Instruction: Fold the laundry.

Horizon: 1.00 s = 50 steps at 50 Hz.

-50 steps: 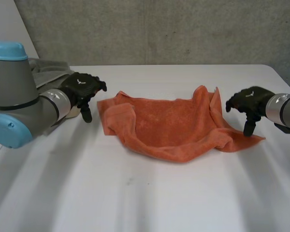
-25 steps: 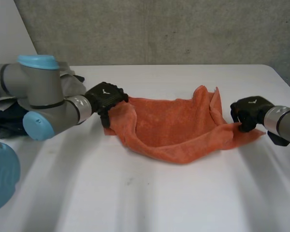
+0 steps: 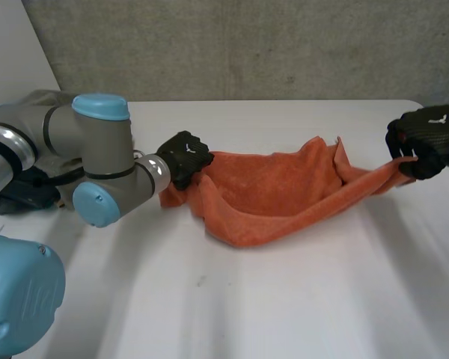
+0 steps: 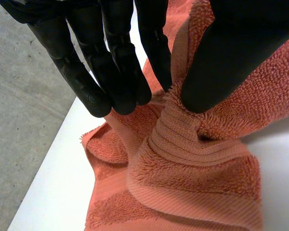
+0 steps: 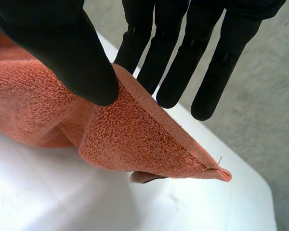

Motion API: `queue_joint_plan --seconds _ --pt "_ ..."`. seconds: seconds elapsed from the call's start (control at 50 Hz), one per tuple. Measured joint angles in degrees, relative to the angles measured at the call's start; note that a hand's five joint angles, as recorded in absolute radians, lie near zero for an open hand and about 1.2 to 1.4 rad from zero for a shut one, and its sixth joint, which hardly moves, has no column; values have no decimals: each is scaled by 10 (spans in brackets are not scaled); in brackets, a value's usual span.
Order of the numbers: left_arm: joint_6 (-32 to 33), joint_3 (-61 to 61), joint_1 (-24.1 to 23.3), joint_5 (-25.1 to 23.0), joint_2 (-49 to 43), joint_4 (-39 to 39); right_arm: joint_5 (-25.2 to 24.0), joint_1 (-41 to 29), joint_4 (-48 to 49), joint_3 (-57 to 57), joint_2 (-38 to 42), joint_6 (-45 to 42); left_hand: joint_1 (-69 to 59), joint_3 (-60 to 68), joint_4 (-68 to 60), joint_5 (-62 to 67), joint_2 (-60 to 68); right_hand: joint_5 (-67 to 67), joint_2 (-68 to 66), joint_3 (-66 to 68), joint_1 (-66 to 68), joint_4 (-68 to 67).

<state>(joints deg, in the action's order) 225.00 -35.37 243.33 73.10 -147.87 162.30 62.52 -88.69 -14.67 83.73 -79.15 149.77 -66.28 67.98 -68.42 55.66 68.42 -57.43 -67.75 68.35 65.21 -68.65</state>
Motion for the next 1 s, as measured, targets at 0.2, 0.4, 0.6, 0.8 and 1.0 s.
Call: queue_joint_plan --seconds 0.2,0.4,0.6,0.8,1.0 --pt "-24 48 15 96 14 106 49 -36 25 -103 126 1 0 0 0 0 0 0 0 0 0 0" --pt "-109 131 36 153 74 306 186 -100 271 -313 209 156 0 2 -2 0 1 0 0 0 0 0" --pt "-175 41 53 177 153 364 255 -136 542 -247 164 244 0 2 -2 0 1 -4 0 0 0 -1" --pt "-186 -247 65 146 240 322 179 -127 432 -54 135 167 0 2 -2 0 1 -4 -1 0 0 -1" --pt "-176 -450 54 107 260 230 110 -104 323 86 156 41 31 -52 57 -21 -56 -4 -3 0 0 -1"
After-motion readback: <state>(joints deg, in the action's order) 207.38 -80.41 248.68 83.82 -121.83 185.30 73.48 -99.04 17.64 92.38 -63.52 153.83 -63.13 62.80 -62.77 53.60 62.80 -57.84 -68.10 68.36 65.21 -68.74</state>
